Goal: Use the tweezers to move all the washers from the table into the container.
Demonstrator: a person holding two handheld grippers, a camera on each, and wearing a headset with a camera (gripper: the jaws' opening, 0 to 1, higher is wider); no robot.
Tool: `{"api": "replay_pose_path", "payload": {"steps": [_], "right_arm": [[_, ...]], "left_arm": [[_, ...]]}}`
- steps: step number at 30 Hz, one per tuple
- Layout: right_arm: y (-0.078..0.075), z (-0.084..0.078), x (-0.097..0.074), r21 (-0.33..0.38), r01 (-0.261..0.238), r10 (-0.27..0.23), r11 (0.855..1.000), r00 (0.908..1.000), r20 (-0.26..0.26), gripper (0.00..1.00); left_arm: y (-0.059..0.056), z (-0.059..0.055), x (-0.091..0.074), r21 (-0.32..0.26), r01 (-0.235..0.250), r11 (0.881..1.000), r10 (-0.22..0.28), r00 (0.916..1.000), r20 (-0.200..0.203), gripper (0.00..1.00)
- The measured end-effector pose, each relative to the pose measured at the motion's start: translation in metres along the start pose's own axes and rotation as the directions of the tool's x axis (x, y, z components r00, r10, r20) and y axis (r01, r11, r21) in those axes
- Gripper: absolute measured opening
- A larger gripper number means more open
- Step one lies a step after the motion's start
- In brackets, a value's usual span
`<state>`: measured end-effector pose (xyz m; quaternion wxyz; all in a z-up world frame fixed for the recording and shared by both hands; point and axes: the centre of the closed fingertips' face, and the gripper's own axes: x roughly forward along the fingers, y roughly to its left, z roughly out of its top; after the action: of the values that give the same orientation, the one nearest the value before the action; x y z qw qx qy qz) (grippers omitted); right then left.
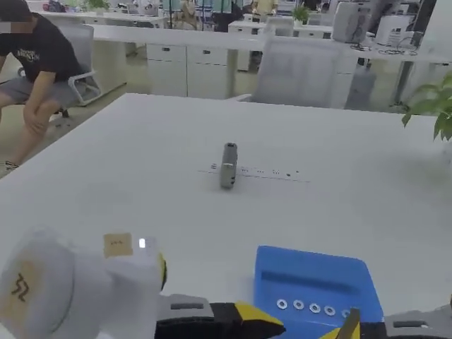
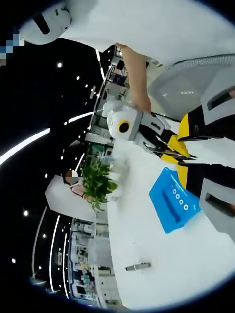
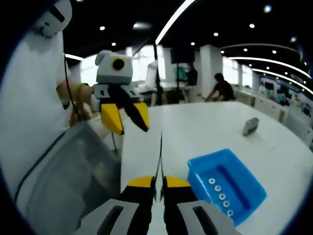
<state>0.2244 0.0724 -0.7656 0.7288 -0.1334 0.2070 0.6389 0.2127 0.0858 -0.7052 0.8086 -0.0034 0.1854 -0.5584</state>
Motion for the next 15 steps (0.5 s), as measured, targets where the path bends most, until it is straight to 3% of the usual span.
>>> {"api": "replay_pose_path", "payload": {"steps": [4, 7, 12, 15], "right_arm": [[0.015, -0.006, -0.007, -0.013, -0.072, 0.072, 0.997, 0.9973, -0.017, 0.04], [0.021, -0.009, -0.012, -0.038, -0.1, 0.099, 0.994, 0.9945, -0.035, 0.04], [0.03, -0.017, -0.023, -0.093, -0.139, 0.133, 0.986, 0.9887, -0.069, 0.04], [0.032, -0.023, -0.029, -0.125, -0.157, 0.146, 0.98, 0.985, -0.092, 0.04]], "left_arm": [[-0.005, 0.013, 0.013, 0.014, 0.018, 1.0, -0.017, 0.9997, -0.016, 0.11], [-0.014, 0.02, 0.023, 0.022, 0.041, 0.999, -0.041, 0.9987, -0.032, 0.1], [-0.035, 0.018, 0.045, 0.038, 0.106, 0.994, -0.101, 0.9889, -0.108, 0.08], [-0.04, 0.015, 0.057, 0.032, 0.112, 0.993, -0.106, 0.9844, -0.14, 0.07]]}}
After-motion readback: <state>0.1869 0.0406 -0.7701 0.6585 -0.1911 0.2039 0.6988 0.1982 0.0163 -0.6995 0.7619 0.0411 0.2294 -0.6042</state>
